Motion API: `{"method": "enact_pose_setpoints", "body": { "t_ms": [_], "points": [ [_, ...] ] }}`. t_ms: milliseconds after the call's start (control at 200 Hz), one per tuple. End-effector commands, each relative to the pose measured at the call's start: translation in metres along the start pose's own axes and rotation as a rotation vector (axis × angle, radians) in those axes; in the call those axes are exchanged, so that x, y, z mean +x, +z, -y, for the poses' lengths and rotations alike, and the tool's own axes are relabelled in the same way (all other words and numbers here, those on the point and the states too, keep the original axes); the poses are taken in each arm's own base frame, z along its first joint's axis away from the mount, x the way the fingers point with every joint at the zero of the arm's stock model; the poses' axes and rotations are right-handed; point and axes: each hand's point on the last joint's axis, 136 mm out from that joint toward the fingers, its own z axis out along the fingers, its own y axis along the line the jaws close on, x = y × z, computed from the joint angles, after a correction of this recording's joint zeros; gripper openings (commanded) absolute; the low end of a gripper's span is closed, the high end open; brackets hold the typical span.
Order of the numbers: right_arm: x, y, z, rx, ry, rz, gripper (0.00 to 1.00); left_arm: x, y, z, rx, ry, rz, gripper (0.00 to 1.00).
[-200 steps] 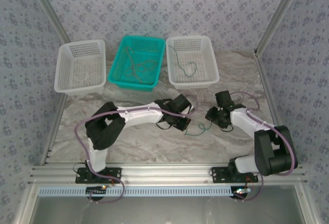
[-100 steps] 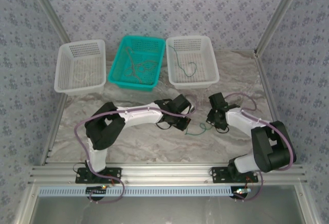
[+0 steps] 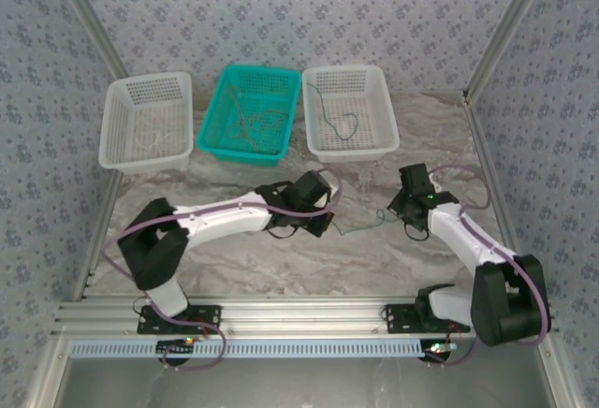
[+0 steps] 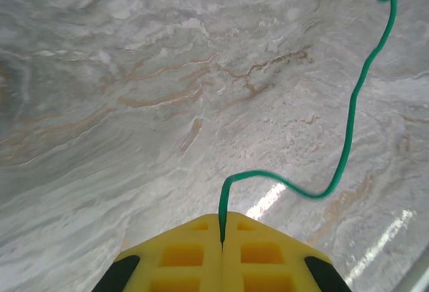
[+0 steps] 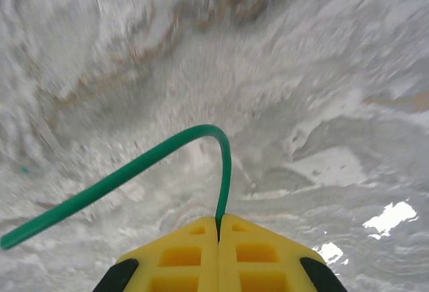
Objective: Untangle the cables
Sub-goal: Straighten the cable, then place the cable in the container.
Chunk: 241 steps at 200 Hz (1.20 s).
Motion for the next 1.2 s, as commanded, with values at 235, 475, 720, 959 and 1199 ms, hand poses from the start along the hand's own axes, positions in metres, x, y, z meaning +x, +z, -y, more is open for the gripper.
{"method": "enact_pose_setpoints", "body": {
  "t_ms": [235,475,720,959,1199],
  "points": [
    [-0.056,-0.041,0.019,0.01,0.091,0.152,0.0,0.001,-0.059,-0.042,0.042,-0.107,0.168,0.0],
    [-0.063,-0.051,0.02,-0.011,0.16,0.176,0.0,0.015,-0.07,-0.062,0.017,-0.179,0.209,0.0],
    [-0.075,-0.07,0.0,-0.082,0.143,0.239,0.0,0.017,-0.088,-0.073,0.016,-0.22,0.27,0.0],
    [-0.102,-0.138,-0.1,-0.35,-0.101,0.41,0.0,-0.008,-0.11,-0.041,0.19,-0.186,0.404,0.32],
    [-0.169,-0.194,-0.177,-0.461,-0.155,0.575,0.0,-0.012,-0.132,-0.037,0.204,-0.149,0.47,0.82]
  ]
}}
